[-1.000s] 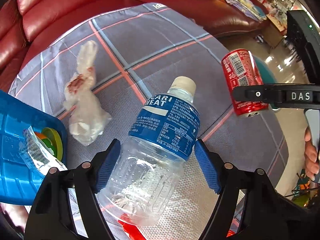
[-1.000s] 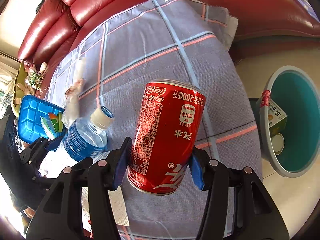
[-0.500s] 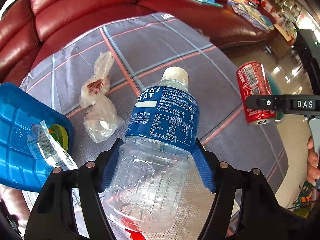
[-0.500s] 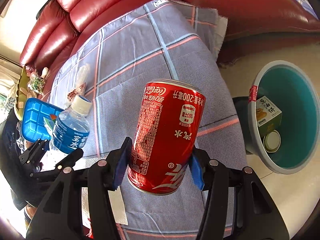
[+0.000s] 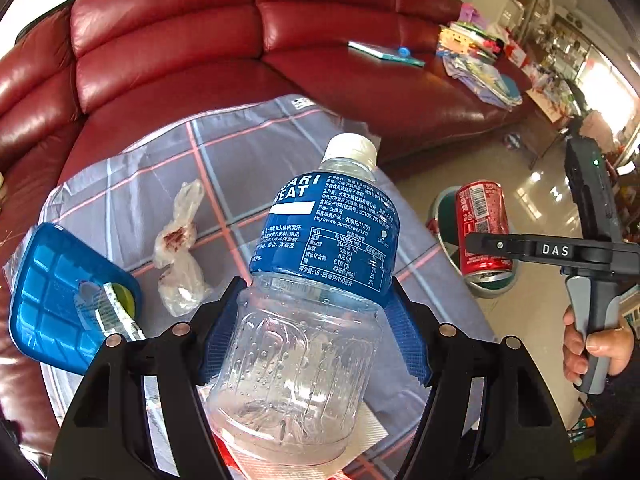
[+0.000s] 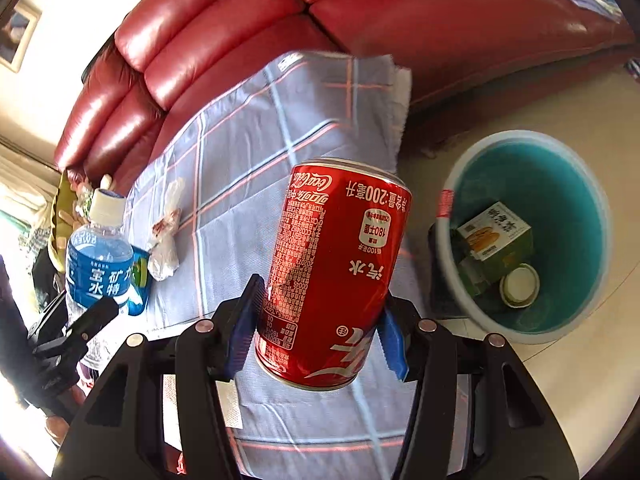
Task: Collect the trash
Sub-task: 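Carry the can and bottle over the teal bin and open both tools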
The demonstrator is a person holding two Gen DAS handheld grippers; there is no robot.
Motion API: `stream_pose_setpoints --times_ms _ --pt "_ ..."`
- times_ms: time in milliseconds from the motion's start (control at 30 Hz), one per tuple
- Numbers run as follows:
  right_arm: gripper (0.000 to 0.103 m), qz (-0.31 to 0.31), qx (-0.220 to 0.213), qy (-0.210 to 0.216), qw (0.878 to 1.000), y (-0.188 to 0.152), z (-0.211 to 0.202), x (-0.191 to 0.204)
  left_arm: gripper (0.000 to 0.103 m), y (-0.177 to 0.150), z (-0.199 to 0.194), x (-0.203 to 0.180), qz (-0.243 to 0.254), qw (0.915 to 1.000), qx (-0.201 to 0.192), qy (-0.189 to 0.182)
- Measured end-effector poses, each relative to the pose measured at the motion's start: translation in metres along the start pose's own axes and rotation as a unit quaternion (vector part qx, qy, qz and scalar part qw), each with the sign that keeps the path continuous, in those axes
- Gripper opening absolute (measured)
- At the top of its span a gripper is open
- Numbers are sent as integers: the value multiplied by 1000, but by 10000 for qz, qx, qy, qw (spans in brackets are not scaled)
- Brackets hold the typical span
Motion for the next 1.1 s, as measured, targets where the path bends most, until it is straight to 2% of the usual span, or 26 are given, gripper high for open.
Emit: stream_pose_setpoints --times_ms 267,567,700,867,933,1000,1100 --pt "51 681 -449 -216 9964 12 -46 -98 70 22 41 -94 555 9972 175 -469" --pt "51 1263 -610 -400 9893 13 -66 -192 70 28 115 -190 1022 9887 658 -881" --pt "51 1440 -578 -392 9871 12 -61 -215 70 24 148 -221 1268 9829 972 -914" --pt "51 1616 -528 -362 9848 12 -53 -233 71 21 183 -243 1347 9788 1226 -932" --pt "51 1657 -506 -362 9842 12 -52 -239 71 19 199 -247 1484 9754 1454 -733" --pt "51 1655 -508 -383 9842 14 -51 -243 71 12 214 -250 1544 9694 1768 -719" --pt "51 1662 -497 -414 9840 15 -49 -248 71 5 230 -254 1644 9646 1960 -641"
Point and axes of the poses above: each gripper's, at about its wrist camera, not at the fingertips, and z roughly the way its jaws point, x to its left, y to its top, the point moved 9 cm from there along z, roughly the way its jaws point, and after that the axes turned 9 degrees about -y, right-handed, at the moved point
